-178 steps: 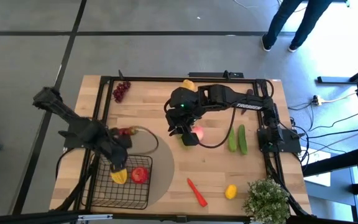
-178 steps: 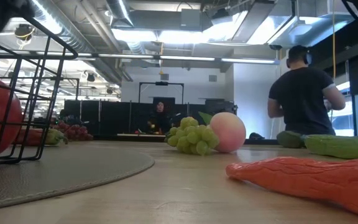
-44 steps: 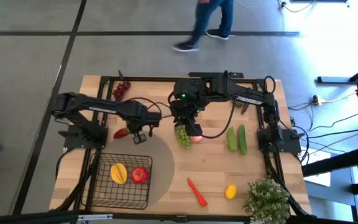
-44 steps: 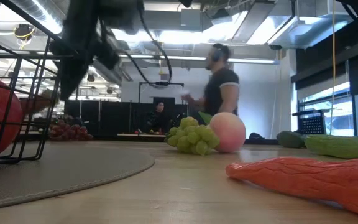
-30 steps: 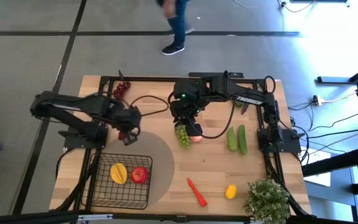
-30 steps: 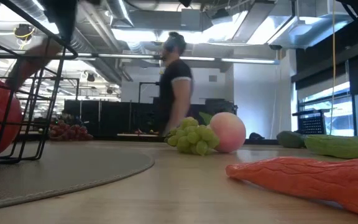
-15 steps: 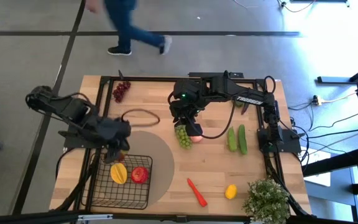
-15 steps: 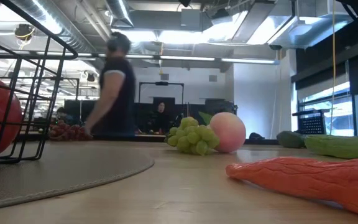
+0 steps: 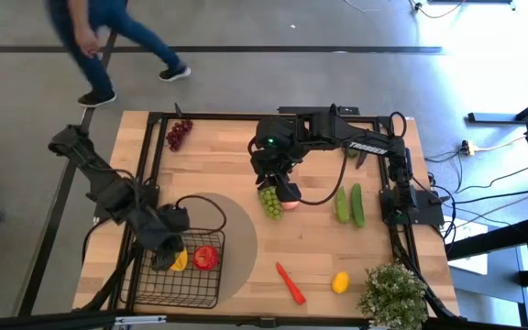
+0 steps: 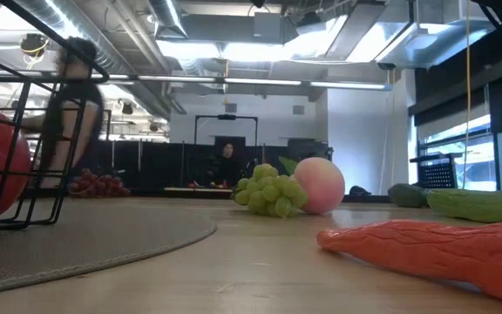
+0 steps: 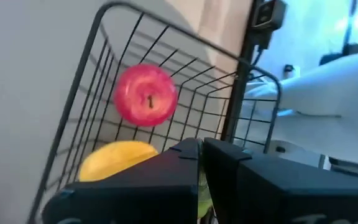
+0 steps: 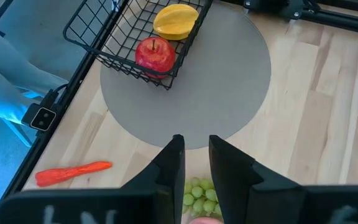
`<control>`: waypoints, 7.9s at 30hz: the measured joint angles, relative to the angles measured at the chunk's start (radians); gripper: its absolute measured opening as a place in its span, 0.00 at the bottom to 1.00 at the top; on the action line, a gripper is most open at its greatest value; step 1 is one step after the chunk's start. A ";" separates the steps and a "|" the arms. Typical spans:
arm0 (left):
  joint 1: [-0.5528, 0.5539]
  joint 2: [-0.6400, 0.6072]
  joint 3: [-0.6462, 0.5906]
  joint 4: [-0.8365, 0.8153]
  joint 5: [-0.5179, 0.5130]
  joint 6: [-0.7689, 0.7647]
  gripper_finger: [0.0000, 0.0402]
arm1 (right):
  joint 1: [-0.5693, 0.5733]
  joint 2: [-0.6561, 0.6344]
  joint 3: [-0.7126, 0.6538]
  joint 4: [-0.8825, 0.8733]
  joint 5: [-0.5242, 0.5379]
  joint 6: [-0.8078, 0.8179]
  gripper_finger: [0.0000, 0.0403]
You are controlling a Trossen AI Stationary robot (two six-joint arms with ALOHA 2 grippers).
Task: Build produce basket
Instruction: Put the red chili pepper into the wire basket, then put the yellow pear into wire basket
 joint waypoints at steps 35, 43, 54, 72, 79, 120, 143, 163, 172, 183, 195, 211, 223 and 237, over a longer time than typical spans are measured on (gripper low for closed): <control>-0.471 0.039 -0.065 -0.530 -0.370 -1.042 0.00 | 0.000 0.000 0.000 -0.002 -0.130 -0.052 0.18; -0.490 0.103 -0.066 -0.545 -0.373 -1.083 0.00 | 0.000 0.000 0.000 -0.001 -0.130 -0.049 0.18; -0.489 0.212 -0.066 -0.551 -0.399 -1.105 0.00 | 0.000 0.000 0.000 0.009 -0.130 -0.049 0.18; -0.489 0.319 -0.066 -0.561 -0.367 -1.113 0.00 | 0.000 0.000 0.000 0.010 -0.130 -0.052 0.18; -0.486 0.360 -0.066 -0.569 -0.358 -1.130 0.00 | 0.000 0.000 0.000 0.010 -0.129 -0.052 0.18; -0.387 0.322 -0.158 -0.489 -0.342 -1.126 0.03 | 0.000 0.000 0.000 0.021 -0.122 -0.046 0.18; -0.294 0.311 -0.068 -0.513 -0.274 -0.937 0.21 | 0.000 0.000 0.000 0.021 -0.122 -0.044 0.18; -0.239 0.114 0.096 -0.588 -0.526 -0.892 0.21 | -0.002 -0.106 0.000 -0.294 0.036 0.087 0.18; -0.112 -0.004 0.096 -0.584 -0.587 -0.731 0.21 | -0.002 -0.178 -0.059 -0.303 0.035 0.163 0.18; 0.033 -0.017 0.096 -0.579 -0.558 -0.622 0.21 | 0.006 -0.347 -0.310 -0.291 0.195 0.591 0.18; 0.120 -0.017 0.096 -0.568 -0.478 -0.561 0.21 | 0.128 -0.372 -0.501 -0.289 0.164 1.082 0.18; 0.180 -0.017 0.095 -0.564 -0.481 -0.416 0.21 | 0.081 -0.372 -0.732 0.095 0.164 1.104 0.18; 0.179 -0.017 0.095 -0.564 -0.484 -0.398 0.21 | -0.008 -0.372 -0.732 0.270 0.229 1.047 0.18; 0.180 -0.016 0.095 -0.549 -0.509 -0.390 0.21 | -0.275 -0.262 -0.732 0.562 0.283 1.014 0.30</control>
